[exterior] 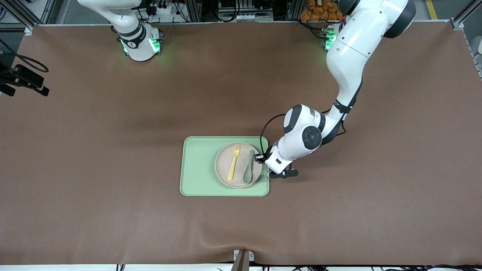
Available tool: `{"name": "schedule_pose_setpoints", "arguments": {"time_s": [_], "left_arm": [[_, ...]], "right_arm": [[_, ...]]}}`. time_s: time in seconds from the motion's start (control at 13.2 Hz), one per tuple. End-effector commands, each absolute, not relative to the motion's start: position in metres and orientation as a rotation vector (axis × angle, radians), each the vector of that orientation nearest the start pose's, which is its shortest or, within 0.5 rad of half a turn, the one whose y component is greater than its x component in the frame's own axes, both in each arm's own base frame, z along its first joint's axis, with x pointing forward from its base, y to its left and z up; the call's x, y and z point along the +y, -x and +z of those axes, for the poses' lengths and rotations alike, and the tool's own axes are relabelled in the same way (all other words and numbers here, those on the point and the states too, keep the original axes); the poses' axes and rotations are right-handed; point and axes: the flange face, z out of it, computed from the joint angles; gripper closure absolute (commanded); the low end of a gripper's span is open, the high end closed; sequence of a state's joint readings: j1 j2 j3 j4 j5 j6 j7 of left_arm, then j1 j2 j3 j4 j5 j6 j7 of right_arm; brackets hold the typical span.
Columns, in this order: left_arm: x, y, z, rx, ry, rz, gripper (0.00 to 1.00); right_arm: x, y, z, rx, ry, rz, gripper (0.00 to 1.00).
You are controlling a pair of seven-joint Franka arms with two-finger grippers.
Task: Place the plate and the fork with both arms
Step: 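Carry the plate onto the green tray and release it, then withdraw the left gripper while the right gripper reaches toward the tray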
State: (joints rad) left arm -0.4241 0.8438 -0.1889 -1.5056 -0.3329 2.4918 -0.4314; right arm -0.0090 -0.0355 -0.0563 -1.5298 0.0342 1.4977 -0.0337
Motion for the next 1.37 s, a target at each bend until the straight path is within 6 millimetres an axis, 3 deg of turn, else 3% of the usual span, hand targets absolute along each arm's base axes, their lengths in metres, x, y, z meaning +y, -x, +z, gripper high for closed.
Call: {"name": "schedule_pose_setpoints", "arguments": {"time_s": [0.0, 0.08, 0.15, 0.23, 0.3, 0.46, 0.53, 0.61, 0.83, 0.99, 1.14, 1.29], "left_arm": [[-0.408, -0.611, 0.176, -0.308, 3.492, 0.094, 1.0], [-0.411, -0.608, 0.176, -0.306, 3.491, 0.097, 1.0], [-0.411, -0.609, 0.177, -0.309, 3.491, 0.093, 0.82], [-0.411, -0.61, 0.183, -0.308, 3.494, 0.077, 0.01], [-0.409, -0.614, 0.193, -0.339, 3.494, 0.059, 0.0], [-0.403, -0.625, 0.239, -0.351, 3.513, -0.032, 0.0], [-0.397, -0.63, 0.267, -0.361, 3.517, -0.047, 0.0], [-0.392, -0.63, 0.303, -0.346, 3.52, -0.038, 0.0], [-0.333, -0.644, 0.402, -0.394, 3.485, -0.081, 0.0], [-0.293, -0.642, 0.451, -0.369, 3.414, -0.098, 0.0], [-0.24, -0.639, 0.495, -0.353, 3.304, -0.123, 0.0], [-0.179, -0.633, 0.536, -0.465, 3.266, -0.087, 0.0]], "right_arm": [[-0.033, -0.535, 0.659, 0.045, 3.101, -0.001, 0.0], [-0.033, -0.535, 0.659, 0.045, 3.101, -0.001, 0.0], [-0.033, -0.535, 0.659, 0.045, 3.101, -0.003, 0.0], [-0.033, -0.536, 0.658, 0.045, 3.101, -0.001, 0.0], [-0.033, -0.536, 0.658, 0.045, 3.101, -0.001, 0.0], [-0.031, -0.542, 0.652, 0.024, 3.102, 0.001, 0.0], [-0.026, -0.558, 0.626, 0.012, 3.102, 0.065, 0.0], [-0.02, -0.577, 0.588, 0.008, 3.089, 0.188, 0.0], [-0.017, -0.58, 0.588, -0.008, 3.086, 0.169, 0.0], [-0.004, -0.579, 0.585, -0.044, 3.085, 0.194, 0.0], [0.017, -0.578, 0.587, -0.077, 3.08, 0.191, 0.0], [0.039, -0.579, 0.588, -0.108, 3.076, 0.181, 0.0]]}}
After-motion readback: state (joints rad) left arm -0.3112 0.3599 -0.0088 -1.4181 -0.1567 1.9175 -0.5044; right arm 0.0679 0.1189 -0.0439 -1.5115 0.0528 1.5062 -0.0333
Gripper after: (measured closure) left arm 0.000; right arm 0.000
